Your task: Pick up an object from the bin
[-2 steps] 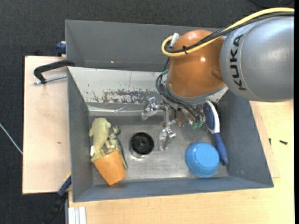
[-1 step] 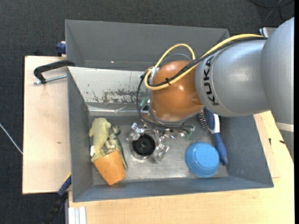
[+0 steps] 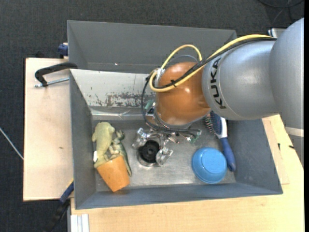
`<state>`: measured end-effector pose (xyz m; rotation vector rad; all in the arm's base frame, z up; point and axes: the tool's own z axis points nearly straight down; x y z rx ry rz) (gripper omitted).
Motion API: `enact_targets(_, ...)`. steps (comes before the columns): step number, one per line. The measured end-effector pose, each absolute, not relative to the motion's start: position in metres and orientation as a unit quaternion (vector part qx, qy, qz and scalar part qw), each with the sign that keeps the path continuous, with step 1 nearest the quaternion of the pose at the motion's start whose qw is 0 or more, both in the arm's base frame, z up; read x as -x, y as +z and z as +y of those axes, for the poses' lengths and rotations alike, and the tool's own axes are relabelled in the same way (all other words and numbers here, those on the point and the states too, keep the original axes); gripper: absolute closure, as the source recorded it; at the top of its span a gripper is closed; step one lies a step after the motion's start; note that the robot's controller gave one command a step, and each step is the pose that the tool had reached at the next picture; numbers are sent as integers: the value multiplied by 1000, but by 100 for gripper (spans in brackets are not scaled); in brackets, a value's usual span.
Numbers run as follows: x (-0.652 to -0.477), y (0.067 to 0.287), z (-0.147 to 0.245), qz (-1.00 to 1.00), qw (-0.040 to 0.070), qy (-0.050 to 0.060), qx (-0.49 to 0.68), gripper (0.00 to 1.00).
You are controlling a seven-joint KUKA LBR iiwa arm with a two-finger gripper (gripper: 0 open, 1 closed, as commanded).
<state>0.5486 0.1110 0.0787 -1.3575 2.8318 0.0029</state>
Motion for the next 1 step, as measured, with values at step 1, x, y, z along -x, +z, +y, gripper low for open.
enact_targets(1, -549, 202, 99, 870, 7, -2, 492, 100)
